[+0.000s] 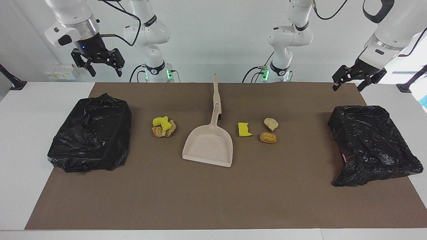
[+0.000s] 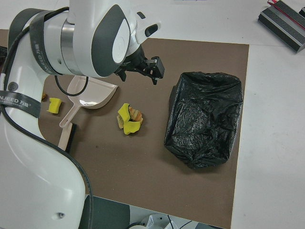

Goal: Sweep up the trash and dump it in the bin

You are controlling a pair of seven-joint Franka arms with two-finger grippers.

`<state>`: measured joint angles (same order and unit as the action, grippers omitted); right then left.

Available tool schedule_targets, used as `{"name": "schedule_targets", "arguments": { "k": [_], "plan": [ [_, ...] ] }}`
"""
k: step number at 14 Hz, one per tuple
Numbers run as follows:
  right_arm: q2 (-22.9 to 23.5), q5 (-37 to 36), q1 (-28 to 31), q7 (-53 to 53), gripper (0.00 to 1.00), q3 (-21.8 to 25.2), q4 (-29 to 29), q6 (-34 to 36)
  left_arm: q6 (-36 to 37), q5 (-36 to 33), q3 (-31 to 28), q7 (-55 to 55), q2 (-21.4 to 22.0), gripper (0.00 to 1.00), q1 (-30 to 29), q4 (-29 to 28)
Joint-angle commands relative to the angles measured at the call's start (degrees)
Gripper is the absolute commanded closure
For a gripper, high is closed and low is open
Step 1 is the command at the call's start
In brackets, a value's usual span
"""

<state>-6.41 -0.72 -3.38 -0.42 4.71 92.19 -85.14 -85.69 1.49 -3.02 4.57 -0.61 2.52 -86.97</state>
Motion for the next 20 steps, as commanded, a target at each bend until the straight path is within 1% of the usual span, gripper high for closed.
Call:
{"name": "schedule_targets", "arguments": {
  "k": [1,15,17,20],
  "plan": [
    [-1.4,1.3,0.7,-1.4,0.0,-0.1,1.6,-0.4,-0.9,-0.5,-0.4,0.2,1.4,0.0,0.6,-1.3],
    [-1.5,1.3,0.7,-1.3,0.0,-0.1,1.7,0.1,-1.0,-0.4,-0.1,0.3,1.4,0.0,0.6,-1.3],
    [-1.5,1.3,0.7,-1.4,0.0,-0.1,1.6,1.0,-1.0,-0.3,-0.1,1.1,1.4,0.0,0.9,-1.4],
    [-1.5,1.2,0.7,-1.2,0.0,-0.1,1.5,0.3,-1.0,-0.3,-0.1,2.4,1.4,0.0,1.0,-1.3]
  ]
}}
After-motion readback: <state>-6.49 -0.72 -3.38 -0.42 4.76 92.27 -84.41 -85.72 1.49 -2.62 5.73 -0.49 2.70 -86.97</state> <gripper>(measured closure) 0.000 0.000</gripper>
